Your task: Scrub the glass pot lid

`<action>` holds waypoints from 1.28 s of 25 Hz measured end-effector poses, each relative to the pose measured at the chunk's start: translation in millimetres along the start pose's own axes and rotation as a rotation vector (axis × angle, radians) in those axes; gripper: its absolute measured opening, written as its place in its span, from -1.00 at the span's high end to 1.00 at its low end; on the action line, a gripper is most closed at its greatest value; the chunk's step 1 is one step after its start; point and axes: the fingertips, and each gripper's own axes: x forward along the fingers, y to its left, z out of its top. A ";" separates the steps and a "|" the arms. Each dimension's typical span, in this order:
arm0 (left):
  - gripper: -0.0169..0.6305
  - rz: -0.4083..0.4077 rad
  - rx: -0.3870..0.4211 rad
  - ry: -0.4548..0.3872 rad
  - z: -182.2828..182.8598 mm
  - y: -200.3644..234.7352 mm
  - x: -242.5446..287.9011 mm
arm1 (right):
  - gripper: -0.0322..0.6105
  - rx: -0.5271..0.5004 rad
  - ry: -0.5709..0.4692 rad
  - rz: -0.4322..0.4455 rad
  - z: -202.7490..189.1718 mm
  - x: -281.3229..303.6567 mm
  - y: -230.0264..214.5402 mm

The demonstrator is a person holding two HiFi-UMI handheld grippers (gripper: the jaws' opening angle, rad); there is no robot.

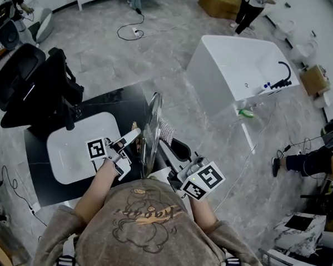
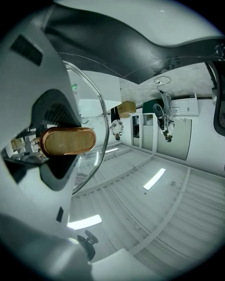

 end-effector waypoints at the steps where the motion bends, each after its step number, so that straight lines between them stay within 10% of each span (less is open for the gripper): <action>1: 0.39 0.002 -0.001 0.002 -0.2 1.9 -0.4 | 0.63 0.002 0.000 -0.002 -1.1 -0.4 -1.0; 32: 0.39 -0.103 0.001 0.147 -24.2 -24.2 23.2 | 0.62 0.107 0.132 -0.223 -92.1 34.6 -111.6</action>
